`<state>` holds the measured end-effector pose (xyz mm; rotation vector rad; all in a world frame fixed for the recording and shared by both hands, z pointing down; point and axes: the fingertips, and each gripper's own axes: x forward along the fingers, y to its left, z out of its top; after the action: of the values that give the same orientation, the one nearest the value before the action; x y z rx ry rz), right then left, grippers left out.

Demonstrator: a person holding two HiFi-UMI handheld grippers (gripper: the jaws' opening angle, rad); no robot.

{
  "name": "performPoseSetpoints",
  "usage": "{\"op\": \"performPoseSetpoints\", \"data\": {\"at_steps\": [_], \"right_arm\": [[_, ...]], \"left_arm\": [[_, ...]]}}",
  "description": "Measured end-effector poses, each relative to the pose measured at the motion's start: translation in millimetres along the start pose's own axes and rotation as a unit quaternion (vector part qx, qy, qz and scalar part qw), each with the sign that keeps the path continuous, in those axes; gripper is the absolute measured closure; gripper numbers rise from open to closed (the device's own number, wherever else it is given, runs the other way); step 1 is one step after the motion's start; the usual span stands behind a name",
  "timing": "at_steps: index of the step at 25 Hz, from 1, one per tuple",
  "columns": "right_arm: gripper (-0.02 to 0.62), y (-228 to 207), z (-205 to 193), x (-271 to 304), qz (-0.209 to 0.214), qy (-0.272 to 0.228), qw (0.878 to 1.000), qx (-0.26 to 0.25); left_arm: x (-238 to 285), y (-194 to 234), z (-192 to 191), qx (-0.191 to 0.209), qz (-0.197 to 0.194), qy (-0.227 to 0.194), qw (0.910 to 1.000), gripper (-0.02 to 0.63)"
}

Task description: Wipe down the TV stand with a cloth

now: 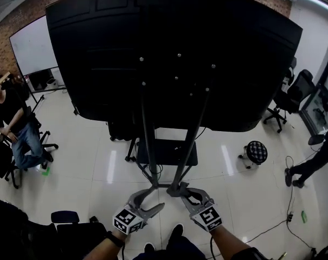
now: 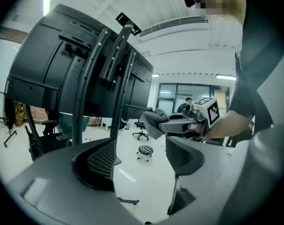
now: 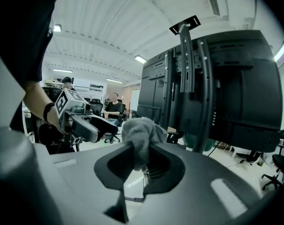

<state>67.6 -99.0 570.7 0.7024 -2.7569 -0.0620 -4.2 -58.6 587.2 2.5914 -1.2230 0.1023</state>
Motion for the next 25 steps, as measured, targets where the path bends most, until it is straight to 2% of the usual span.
{"op": "performPoseSetpoints", "data": {"at_steps": [7, 13, 18, 25], "right_arm": [[0.555, 65, 37, -51, -0.041, -0.033, 0.998, 0.029], [0.555, 121, 47, -94, -0.062, -0.045, 0.996, 0.051], [0.555, 143, 54, -111, -0.066, -0.05, 0.995, 0.061], [0.555, 150, 54, -125, -0.06, -0.051, 0.995, 0.063]], "left_arm": [[-78, -58, 27, 0.008, -0.035, -0.045, 0.9984, 0.251], [-124, -88, 27, 0.009, -0.055, -0.053, 0.997, 0.252], [-143, -97, 33, 0.013, -0.055, -0.058, 0.9967, 0.252], [-155, -108, 38, 0.013, -0.051, -0.064, 0.9965, 0.256]]}}
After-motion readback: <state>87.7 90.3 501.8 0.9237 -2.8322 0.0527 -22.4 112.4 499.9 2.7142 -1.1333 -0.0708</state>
